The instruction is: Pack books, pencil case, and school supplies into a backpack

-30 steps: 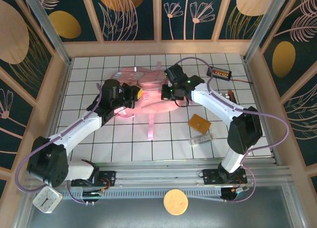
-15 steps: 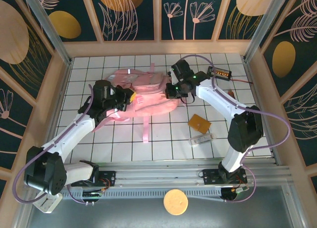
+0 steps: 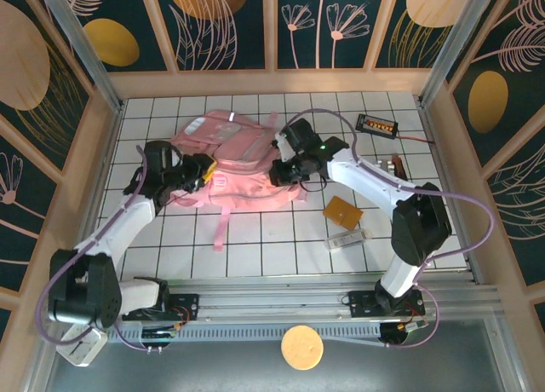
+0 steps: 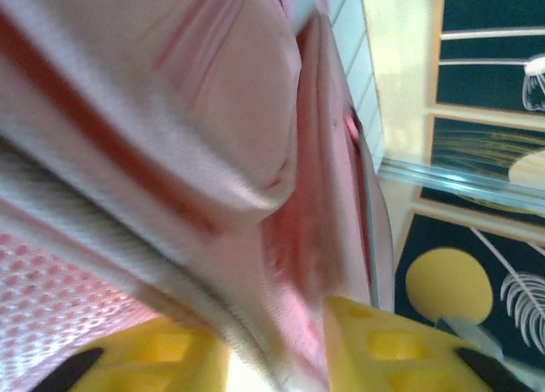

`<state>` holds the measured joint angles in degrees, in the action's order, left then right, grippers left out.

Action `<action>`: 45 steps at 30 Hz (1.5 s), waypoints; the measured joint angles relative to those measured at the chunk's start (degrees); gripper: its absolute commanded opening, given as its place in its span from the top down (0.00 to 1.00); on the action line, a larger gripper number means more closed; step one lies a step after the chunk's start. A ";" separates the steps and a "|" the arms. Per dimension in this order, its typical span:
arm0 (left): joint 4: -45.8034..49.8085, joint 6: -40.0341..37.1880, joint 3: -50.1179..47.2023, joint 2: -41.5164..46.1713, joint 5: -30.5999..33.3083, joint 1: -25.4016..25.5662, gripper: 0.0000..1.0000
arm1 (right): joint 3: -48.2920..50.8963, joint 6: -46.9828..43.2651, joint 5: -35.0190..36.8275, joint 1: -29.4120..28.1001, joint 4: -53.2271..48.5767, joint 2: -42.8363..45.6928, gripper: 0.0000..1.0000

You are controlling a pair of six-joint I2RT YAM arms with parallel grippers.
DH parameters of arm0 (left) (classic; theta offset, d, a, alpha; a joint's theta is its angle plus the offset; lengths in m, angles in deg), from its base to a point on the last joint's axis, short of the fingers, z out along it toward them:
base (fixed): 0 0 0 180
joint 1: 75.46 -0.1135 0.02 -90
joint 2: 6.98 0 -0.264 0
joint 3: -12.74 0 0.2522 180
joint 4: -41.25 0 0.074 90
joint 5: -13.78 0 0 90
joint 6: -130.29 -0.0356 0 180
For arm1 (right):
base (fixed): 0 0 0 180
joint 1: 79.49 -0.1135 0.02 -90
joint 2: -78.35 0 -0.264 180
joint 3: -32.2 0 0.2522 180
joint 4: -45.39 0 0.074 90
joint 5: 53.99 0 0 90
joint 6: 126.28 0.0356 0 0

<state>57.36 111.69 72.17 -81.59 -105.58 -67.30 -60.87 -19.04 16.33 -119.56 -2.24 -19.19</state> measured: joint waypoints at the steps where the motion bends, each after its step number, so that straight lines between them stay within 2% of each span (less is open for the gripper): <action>1: 0.83 -1.29 1.62 -1.84 -0.13 -0.44 0.50 | 0.48 1.16 0.04 -0.85 0.98 0.00 1.00; 4: 1.40 -3.96 3.85 -3.13 0.04 -0.92 0.39 | 1.68 4.31 -1.11 -1.92 3.61 0.00 1.00; 7: 1.92 -4.35 2.73 0.48 -0.02 -1.01 0.37 | 2.19 6.54 -2.51 -2.03 5.09 -0.02 1.00; 10: -0.02 -0.83 -3.63 8.66 -0.07 -0.31 0.35 | 2.16 7.61 -3.37 -2.21 5.92 -0.13 1.00; 13: -2.78 4.76 -10.25 14.60 0.79 3.63 0.35 | 1.97 8.24 -4.07 -2.69 6.29 -0.92 1.00; 16: -5.35 9.29 -12.68 13.90 2.40 8.81 0.37 | 1.40 8.44 -4.46 -3.61 6.38 -2.23 1.00; 20: -9.81 13.49 -12.72 9.99 4.57 12.98 0.42 | -0.15 8.44 -4.46 -5.18 6.32 -3.69 1.00; 24: -13.11 15.87 -12.72 7.37 6.08 13.90 0.49 | -0.92 8.44 -4.44 -6.45 6.43 -3.91 1.00; 27: -14.86 16.92 -12.72 5.77 6.27 14.16 0.58 | -1.05 8.44 -4.39 -6.82 6.51 -4.02 1.00; 28: -15.47 17.18 -12.70 5.20 6.27 14.38 0.63 | -1.07 8.41 -4.39 -6.82 6.54 -4.15 1.00; 32: -15.78 17.88 -12.63 3.34 6.34 14.82 0.96 | -1.36 8.41 -4.35 -6.91 6.47 -4.98 1.00; 33: -15.69 17.73 -12.50 2.99 6.32 14.84 1.00 | -1.36 8.37 -4.33 -6.95 6.27 -5.22 1.00; 39: -11.67 13.97 -11.10 3.61 6.93 14.58 1.00 | -3.87 5.75 -2.84 -6.64 2.38 -6.47 1.00; 45: -3.23 3.13 -8.90 6.84 4.66 10.88 1.00 | -4.52 1.97 -3.10 -1.42 -0.94 -6.51 1.00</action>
<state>54.12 114.81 63.28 -74.75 -100.93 -56.41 -65.39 -17.08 13.23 -120.98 -3.18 -25.70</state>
